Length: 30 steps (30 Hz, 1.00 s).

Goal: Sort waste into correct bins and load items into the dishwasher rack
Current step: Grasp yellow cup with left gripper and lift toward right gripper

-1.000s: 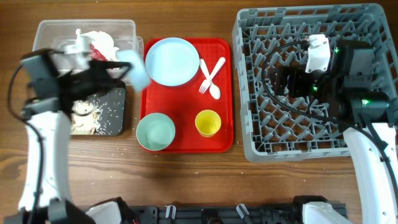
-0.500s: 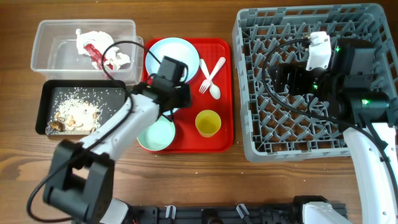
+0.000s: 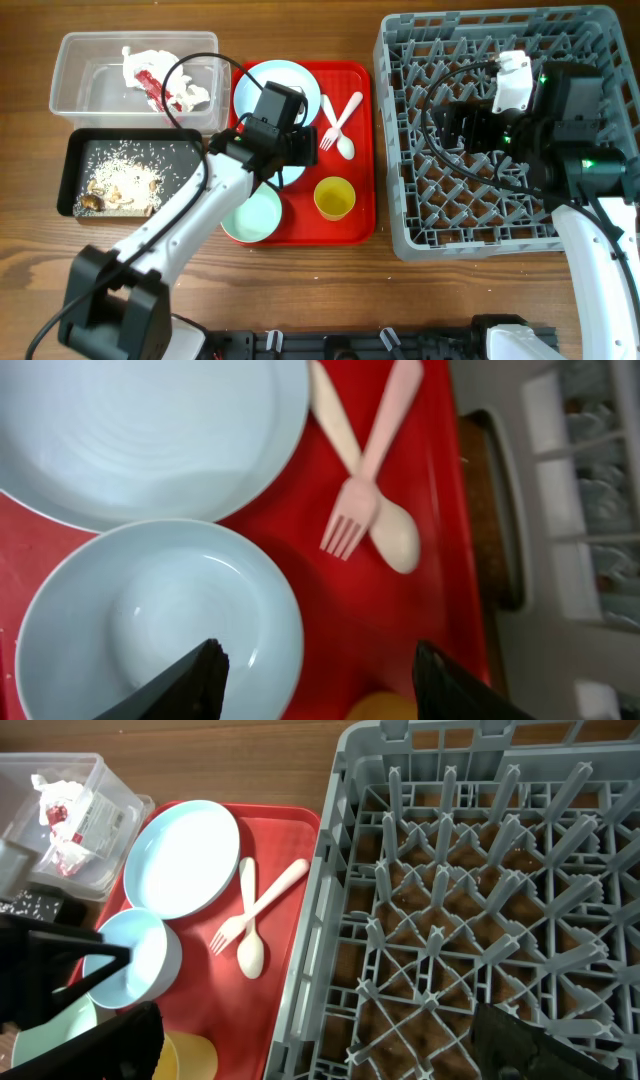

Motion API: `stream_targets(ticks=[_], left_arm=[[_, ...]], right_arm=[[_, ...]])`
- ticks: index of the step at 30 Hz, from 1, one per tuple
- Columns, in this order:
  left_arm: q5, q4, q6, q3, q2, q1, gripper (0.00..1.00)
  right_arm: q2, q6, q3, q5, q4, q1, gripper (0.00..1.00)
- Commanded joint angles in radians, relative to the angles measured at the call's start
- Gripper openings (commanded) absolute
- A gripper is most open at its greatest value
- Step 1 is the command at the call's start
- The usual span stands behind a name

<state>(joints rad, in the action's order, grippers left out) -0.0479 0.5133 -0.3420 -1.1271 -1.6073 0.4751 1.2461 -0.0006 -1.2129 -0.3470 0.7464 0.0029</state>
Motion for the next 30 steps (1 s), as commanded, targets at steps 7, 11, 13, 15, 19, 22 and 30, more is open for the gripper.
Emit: stream_targets(ticks=[7,11,13,15,19,22,30], left_arm=[[-0.200,0.216,0.078,-0.019,0.002,0.030,0.63],[-0.200,0.268,0.078,-0.019,-0.053,0.074,0.63],[-0.199,0.267,0.077,-0.019,-0.079,0.093,0.62],[-0.199,0.269,0.077,-0.019,-0.095,0.101,0.55],[-0.199,0.262,0.069,-0.019,-0.104,0.101,0.17],[-0.199,0.257,0.042,-0.019,-0.102,0.100,0.04],[-0.635,0.219,0.047,-0.074,-0.021,-0.055,0.04]], right_arm=[[0.007,0.012,-0.023,-0.003,-0.005,-0.002,1.00],[0.007,0.030,-0.023,-0.007,-0.006,-0.002,1.00],[0.007,0.031,-0.023,-0.007,-0.005,-0.002,1.00],[0.007,0.031,-0.023,-0.006,-0.005,-0.002,1.00],[0.007,0.031,-0.023,-0.006,-0.005,-0.002,1.00],[0.007,0.031,-0.023,-0.007,-0.005,-0.002,1.00],[0.013,0.030,-0.022,-0.275,-0.021,-0.002,1.00]])
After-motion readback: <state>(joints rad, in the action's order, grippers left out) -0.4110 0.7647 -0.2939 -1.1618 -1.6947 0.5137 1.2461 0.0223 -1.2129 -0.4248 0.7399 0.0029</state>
